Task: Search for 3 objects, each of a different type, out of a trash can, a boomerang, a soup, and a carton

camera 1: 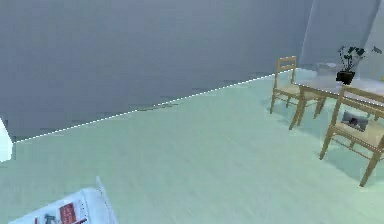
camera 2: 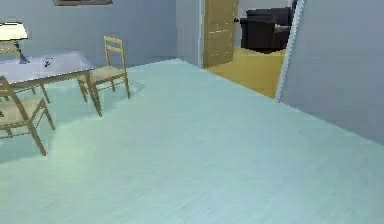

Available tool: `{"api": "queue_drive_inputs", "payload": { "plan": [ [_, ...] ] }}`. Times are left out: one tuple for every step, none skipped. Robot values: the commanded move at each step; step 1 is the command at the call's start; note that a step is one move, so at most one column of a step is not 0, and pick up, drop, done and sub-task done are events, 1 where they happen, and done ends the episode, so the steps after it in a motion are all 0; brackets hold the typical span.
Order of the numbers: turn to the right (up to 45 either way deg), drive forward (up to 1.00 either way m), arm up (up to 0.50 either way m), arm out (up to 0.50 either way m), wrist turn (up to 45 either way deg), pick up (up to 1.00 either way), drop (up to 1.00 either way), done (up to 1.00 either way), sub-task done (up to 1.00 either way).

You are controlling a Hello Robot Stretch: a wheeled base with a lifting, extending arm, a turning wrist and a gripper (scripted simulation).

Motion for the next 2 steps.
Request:
{"api": "queue_drive_inputs", "payload": {
  "plan": [
    [45.0, 0.0, 0.0, 0.0, 0.0, 0.0, 0.0, 0.0, 0.0],
    [45.0, 0.0, 0.0, 0.0, 0.0, 0.0, 0.0, 0.0, 0.0]
  ]
}}
